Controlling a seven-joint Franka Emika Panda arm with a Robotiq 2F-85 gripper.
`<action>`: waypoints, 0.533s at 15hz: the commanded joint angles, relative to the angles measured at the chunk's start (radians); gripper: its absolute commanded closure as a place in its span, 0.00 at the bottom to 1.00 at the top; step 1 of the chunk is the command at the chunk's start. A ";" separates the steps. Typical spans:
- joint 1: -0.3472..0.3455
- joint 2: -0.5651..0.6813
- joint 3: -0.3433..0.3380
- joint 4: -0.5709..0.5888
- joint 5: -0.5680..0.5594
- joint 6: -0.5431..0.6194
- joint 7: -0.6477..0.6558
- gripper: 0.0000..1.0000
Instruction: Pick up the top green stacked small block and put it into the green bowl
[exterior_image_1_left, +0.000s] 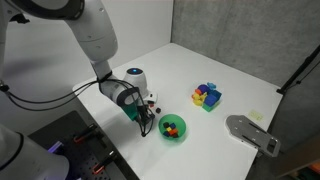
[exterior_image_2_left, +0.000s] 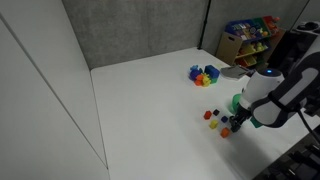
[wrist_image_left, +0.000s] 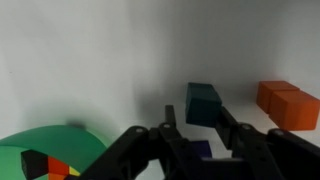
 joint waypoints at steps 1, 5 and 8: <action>0.005 -0.019 -0.013 0.019 0.014 -0.028 0.006 0.84; -0.023 -0.063 -0.002 0.043 0.020 -0.089 -0.002 0.90; -0.046 -0.105 0.000 0.078 0.021 -0.149 -0.001 0.90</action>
